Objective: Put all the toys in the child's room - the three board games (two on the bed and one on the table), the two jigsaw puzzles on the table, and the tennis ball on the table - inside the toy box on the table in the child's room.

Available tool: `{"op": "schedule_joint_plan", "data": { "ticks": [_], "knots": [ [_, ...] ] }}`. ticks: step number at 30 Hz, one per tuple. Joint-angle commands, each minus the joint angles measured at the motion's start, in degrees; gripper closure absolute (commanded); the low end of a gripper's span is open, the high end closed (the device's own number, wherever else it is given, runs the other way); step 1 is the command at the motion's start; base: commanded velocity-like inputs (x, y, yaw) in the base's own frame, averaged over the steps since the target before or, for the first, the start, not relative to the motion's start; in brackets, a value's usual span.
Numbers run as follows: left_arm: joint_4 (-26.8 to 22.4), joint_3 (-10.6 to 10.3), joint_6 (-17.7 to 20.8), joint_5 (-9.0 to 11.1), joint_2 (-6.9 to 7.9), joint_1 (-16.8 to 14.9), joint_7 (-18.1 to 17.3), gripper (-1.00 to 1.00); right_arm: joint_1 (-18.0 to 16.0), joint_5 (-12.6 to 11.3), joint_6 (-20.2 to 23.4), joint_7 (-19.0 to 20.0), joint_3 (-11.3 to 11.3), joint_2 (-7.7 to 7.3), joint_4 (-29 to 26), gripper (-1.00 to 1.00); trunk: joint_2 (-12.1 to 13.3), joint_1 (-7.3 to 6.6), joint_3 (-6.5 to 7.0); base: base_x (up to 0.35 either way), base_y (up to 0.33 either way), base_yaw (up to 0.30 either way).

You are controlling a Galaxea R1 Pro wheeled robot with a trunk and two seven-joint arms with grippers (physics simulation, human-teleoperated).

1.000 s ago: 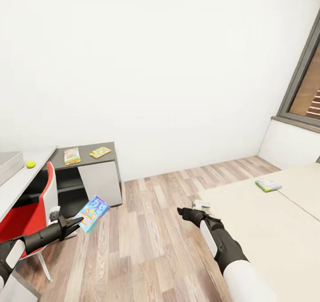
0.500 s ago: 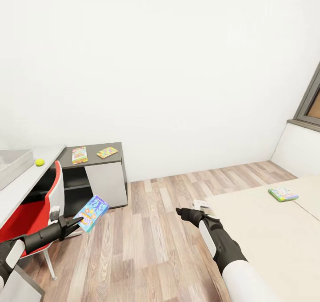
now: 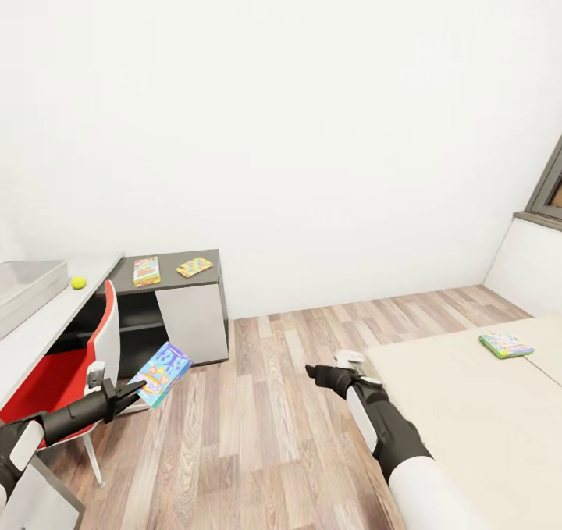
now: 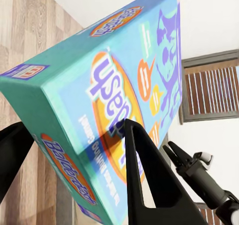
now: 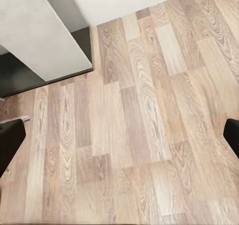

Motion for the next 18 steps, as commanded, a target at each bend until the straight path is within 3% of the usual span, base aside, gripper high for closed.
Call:
{"op": "schedule_joint_plan", "data": {
  "ticks": [1, 10, 18],
  "knots": [
    [0.03, 0.09, 0.35, 0.11, 0.02, -0.06, -0.1, 1.0, -0.02, -0.61, 0.21, -0.1, 0.76, -0.03, -0.13, -1.0, -0.13, 0.04, -0.13, 0.006, 0.0, 0.001],
    [0.03, 0.09, 0.27, 0.11, 0.04, -0.06, -0.17, 1.0, -0.04, -0.83, 0.12, -0.16, 1.51, -0.02, -0.17, -1.0, -0.13, 0.04, -0.1, 0.182, -0.043, 0.023],
    [0.03, 0.09, 0.26, 0.11, 0.04, -0.06, -0.18, 1.0, -0.04, -0.83, 0.12, -0.18, 1.58, 0.02, -0.13, -1.0, -0.13, 0.04, 0.05, 0.286, -0.124, 0.222]
  ]
}}
